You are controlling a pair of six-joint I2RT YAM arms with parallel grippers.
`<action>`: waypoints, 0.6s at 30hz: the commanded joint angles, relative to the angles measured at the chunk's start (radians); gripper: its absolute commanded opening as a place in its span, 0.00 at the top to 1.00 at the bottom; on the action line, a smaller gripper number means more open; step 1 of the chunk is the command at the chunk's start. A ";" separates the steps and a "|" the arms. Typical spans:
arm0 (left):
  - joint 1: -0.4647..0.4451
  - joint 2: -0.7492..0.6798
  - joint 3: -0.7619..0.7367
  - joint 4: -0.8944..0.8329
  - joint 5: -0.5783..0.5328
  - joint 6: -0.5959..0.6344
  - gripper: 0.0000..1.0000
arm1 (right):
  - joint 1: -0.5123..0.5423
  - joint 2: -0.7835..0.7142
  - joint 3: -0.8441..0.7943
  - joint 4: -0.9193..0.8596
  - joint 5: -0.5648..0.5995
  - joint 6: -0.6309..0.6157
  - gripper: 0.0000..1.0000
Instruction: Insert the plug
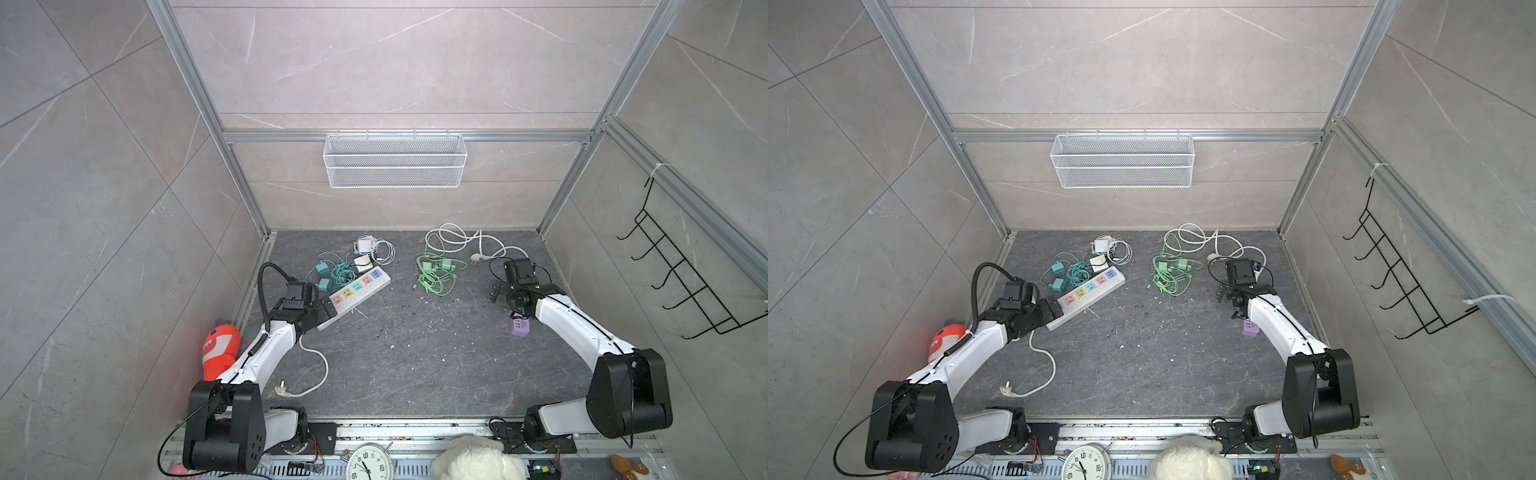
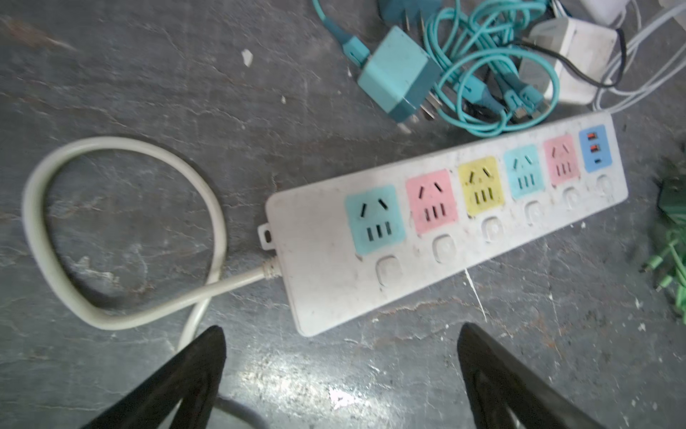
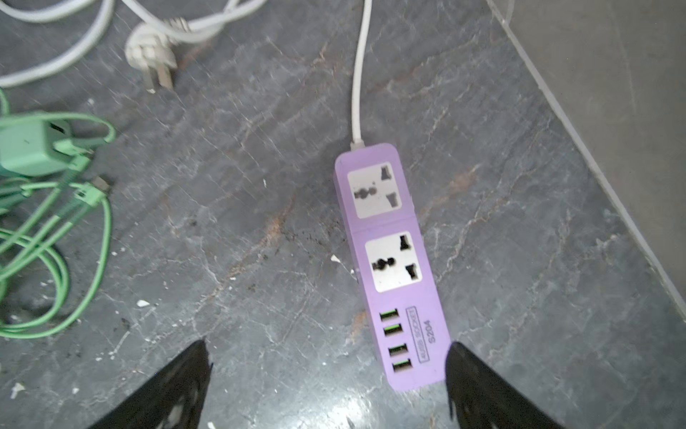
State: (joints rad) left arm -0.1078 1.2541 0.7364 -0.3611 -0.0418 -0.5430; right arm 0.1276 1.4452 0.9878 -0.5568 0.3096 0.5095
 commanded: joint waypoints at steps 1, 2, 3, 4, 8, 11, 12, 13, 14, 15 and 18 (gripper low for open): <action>-0.020 -0.001 0.055 -0.055 0.033 -0.016 0.00 | -0.019 0.054 0.050 -0.102 -0.020 0.018 0.01; -0.031 -0.004 0.060 -0.063 0.030 -0.013 0.00 | -0.022 0.063 0.054 -0.095 -0.030 0.009 0.01; -0.042 -0.008 0.061 -0.068 0.027 -0.010 0.00 | -0.022 0.068 0.053 -0.087 -0.040 0.008 0.01; -0.050 -0.010 0.061 -0.071 0.023 -0.007 0.00 | -0.022 0.072 0.053 -0.081 -0.050 0.007 0.01; -0.069 0.016 0.068 -0.079 0.027 0.009 0.00 | -0.021 0.096 0.053 -0.064 -0.093 0.004 0.01; -0.073 0.064 0.085 -0.082 0.027 0.010 0.00 | -0.020 0.099 0.043 -0.051 -0.109 -0.001 0.01; -0.072 0.081 0.092 -0.078 0.024 0.009 0.00 | -0.022 0.099 0.039 -0.049 -0.113 -0.006 0.01; -0.073 0.097 0.100 -0.074 0.025 0.012 0.00 | -0.022 0.097 0.036 -0.048 -0.113 -0.006 0.01; -0.073 0.118 0.110 -0.067 0.029 0.011 0.00 | -0.022 0.093 0.032 -0.045 -0.117 -0.011 0.01; -0.073 0.139 0.125 -0.063 0.023 0.021 0.00 | -0.022 0.088 0.029 -0.044 -0.122 -0.017 0.01; -0.066 0.220 0.201 -0.082 -0.017 0.049 0.00 | -0.022 0.072 0.023 -0.040 -0.140 -0.026 0.01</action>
State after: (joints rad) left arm -0.1802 1.4265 0.8520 -0.4332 -0.0280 -0.5323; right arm 0.1059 1.5322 1.0138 -0.5980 0.1967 0.5014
